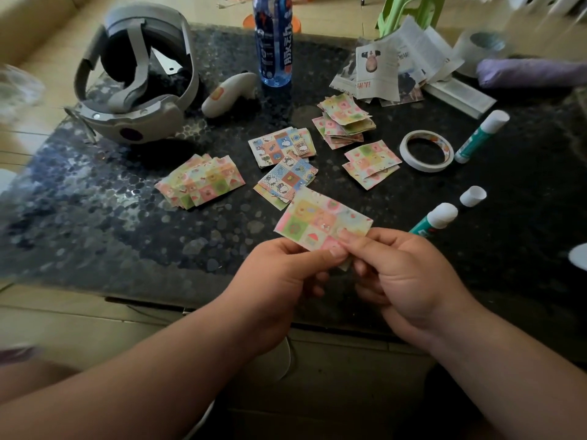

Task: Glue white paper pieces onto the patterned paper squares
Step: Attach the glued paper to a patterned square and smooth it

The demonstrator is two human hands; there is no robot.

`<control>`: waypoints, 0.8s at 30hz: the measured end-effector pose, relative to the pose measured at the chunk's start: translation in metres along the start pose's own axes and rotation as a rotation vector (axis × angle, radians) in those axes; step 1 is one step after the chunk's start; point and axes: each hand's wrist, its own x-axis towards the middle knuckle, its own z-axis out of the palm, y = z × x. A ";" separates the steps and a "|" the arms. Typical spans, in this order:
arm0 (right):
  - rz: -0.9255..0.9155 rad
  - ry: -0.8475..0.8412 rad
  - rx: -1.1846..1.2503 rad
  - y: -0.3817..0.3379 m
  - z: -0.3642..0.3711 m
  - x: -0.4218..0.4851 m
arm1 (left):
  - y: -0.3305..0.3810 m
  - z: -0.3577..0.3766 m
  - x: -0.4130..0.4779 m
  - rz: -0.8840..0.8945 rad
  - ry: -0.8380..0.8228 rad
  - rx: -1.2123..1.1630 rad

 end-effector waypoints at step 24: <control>0.223 0.102 -0.944 0.002 -0.025 0.016 | -0.049 -0.011 -0.018 0.545 -0.247 1.808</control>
